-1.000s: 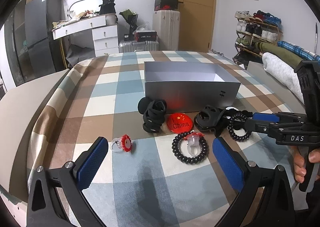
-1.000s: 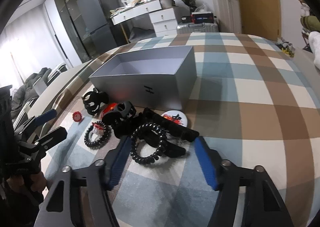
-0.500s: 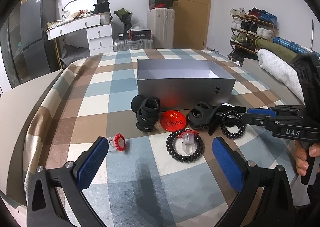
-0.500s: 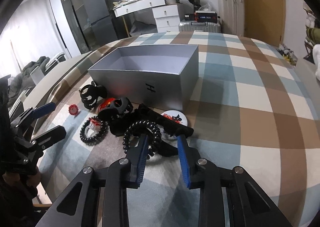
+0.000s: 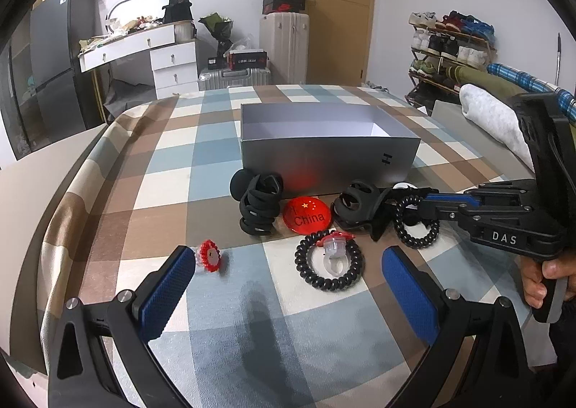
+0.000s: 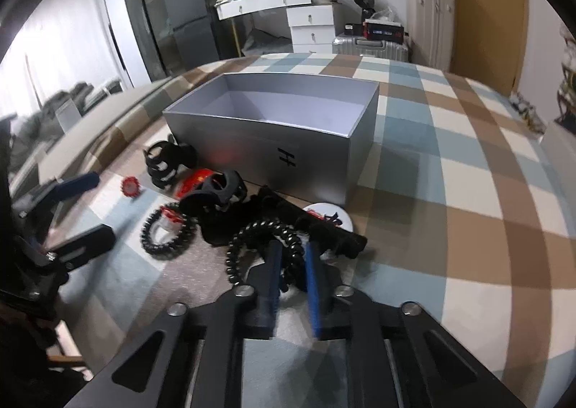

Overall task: Organize jewelry
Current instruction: 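Lower the right gripper onto the black coiled hair tie and close it, then grasp the clear red-topped ring with the left gripper while the right gripper holds the hair tie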

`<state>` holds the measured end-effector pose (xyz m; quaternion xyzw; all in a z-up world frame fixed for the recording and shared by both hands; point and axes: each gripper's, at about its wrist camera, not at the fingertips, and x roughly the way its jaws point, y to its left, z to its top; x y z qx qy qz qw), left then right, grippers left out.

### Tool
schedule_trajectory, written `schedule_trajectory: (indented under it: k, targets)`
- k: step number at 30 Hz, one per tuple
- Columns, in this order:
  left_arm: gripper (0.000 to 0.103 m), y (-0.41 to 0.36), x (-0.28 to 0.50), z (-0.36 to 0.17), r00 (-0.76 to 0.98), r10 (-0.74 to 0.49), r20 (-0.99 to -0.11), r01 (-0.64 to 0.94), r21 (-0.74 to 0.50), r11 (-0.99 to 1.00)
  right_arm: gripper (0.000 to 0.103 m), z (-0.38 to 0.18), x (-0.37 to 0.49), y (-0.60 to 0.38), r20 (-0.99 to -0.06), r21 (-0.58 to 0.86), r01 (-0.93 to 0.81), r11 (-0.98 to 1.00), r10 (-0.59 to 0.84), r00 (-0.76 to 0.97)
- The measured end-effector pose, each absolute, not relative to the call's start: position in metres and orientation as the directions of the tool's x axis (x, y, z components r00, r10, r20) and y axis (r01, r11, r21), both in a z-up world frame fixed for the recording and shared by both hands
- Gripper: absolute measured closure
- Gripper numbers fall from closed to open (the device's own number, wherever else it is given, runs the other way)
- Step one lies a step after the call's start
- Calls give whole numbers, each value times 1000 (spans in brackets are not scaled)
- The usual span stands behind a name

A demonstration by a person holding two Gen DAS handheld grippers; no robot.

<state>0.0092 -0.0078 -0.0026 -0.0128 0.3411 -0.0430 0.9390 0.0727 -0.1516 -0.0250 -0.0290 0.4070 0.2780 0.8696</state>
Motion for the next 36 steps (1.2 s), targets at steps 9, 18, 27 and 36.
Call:
schedule_trajectory:
  k: [9,18,27,36]
  targets:
    - [15,-12,18,-6,733,-82,-676,77,-38,996,95,-6,55,-159,-636,199,-550,811,534,558]
    - [50,-24,29,-9,704,-149,-694,148,-61,987,95,6,51,-170,-583,238,-549,801,570,579]
    - [90,-37,37,-14,660,-193,-726,206,-72,976,95,6,52,-175,-577,252,-544,800,576,579]
    - [102,-36,34,-8,679,-208,-704,220,-75,973,95,6,53,-176,-570,260,-545,797,582,580]
